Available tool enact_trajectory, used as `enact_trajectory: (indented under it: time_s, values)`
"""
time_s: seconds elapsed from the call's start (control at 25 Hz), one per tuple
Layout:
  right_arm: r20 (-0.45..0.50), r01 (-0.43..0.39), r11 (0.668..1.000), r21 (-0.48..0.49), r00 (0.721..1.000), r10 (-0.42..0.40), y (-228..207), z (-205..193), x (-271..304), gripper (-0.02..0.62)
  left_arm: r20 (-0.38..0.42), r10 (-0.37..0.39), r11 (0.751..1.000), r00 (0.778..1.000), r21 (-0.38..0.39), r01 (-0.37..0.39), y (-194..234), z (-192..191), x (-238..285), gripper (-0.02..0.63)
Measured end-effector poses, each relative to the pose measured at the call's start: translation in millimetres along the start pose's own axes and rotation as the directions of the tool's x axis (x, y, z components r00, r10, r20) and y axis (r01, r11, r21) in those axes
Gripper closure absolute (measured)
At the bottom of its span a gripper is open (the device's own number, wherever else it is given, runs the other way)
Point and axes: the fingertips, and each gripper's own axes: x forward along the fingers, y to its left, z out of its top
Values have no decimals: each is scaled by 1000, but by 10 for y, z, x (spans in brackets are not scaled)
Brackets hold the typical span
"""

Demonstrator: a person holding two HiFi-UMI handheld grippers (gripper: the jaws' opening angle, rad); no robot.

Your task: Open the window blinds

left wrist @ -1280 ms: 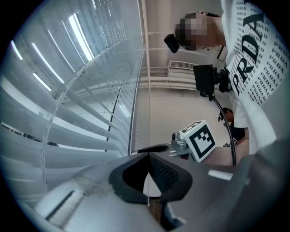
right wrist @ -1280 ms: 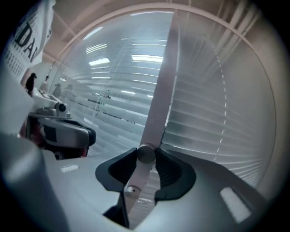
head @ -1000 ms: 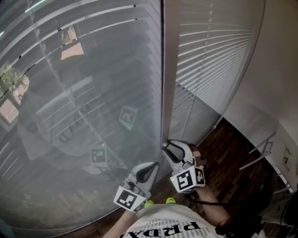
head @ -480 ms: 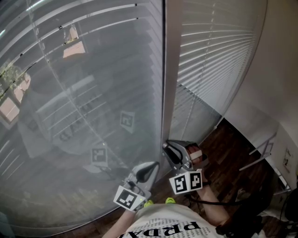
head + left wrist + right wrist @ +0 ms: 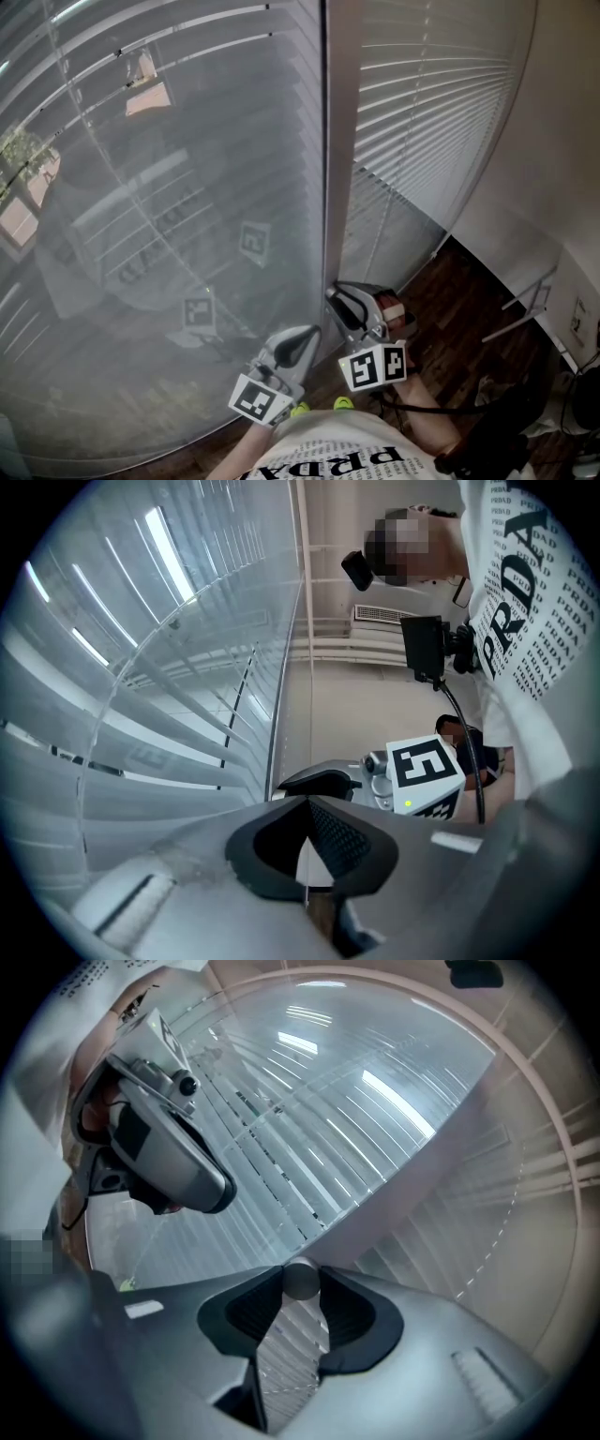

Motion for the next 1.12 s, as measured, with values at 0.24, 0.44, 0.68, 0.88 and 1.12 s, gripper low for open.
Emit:
enact_trajectory:
  time_s: [0.24,0.44,0.68,0.88,1.12]
  values:
    - [7,-11,996,84,1000,10,-11,-1,-3,465,1,1,1000,1000,-1,-1,-1,-3,-12,614]
    - [16,-16,987,161,1000,14,-23,-6,3,465,0,-1,1000,1000,-2,1,-2,-3,-22,614]
    - [31,-29,961,275,999,21,-12,-31,8,465,3,-2,1000,1000,2,2,-1,-24,-47,614]
    - [43,-39,933,359,999,25,-53,-14,6,465,1,-1,1000,1000,-3,1,0,5,-48,614]
    - [66,-41,892,449,998,13,-74,-20,15,465,0,-4,1000,1000,-3,4,-1,0,-55,614]
